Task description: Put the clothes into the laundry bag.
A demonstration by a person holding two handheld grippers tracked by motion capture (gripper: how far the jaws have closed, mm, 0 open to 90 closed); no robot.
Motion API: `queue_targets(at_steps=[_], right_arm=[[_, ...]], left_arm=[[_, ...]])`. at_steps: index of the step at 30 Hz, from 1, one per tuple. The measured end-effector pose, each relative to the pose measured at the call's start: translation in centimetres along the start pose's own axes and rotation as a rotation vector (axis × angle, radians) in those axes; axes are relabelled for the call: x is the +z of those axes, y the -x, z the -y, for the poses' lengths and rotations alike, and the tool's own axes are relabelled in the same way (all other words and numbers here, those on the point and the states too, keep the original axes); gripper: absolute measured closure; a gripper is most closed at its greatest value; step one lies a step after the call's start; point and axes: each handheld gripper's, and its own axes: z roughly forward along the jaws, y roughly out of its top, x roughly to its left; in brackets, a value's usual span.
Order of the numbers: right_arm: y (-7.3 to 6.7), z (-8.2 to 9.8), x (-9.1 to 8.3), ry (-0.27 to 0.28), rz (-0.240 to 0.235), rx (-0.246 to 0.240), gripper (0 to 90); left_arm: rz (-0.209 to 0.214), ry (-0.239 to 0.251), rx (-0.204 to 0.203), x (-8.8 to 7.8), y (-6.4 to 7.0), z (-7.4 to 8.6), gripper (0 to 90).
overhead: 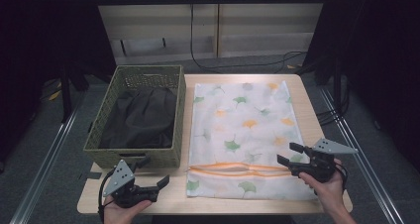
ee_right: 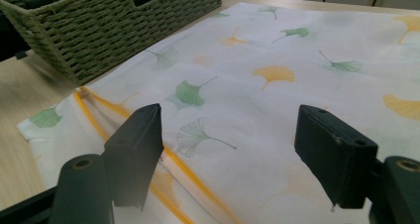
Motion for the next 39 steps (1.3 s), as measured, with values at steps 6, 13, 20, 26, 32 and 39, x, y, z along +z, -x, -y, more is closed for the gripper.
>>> queue_targets(at_steps=[6, 13, 20, 26, 32, 39], right_arm=[[0.1, 0.2, 0.1, 0.013, 0.051, -0.020, 26.2], [0.2, 0.4, 1.1, -0.045, -0.048, 0.016, 34.7], [-0.6, 0.3, 2.2, -0.142, -0.097, 0.007, 34.7], [-1.4, 0.2, 3.1, -0.206, -0.181, -0.020, 34.5], [-2.4, -0.4, 4.0, -0.221, -0.215, -0.053, 42.5], [-4.0, -1.5, 6.6, -0.310, -0.229, -0.152, 43.4]], left_arm=[[0.008, 0.005, -0.008, -0.1, 0.1, -0.1, 11.6], [-0.019, 0.009, -0.019, -0.3, 0.2, -0.2, 12.5], [-0.019, 0.009, 0.004, -0.6, 0.4, -0.2, 12.6], [-0.015, 0.008, 0.002, -1.0, 0.6, -0.1, 13.8], [-0.021, 0.009, 0.006, -0.9, 0.6, -0.1, 13.9], [-0.028, 0.002, 0.017, -0.7, 0.6, -0.2, 14.0]])
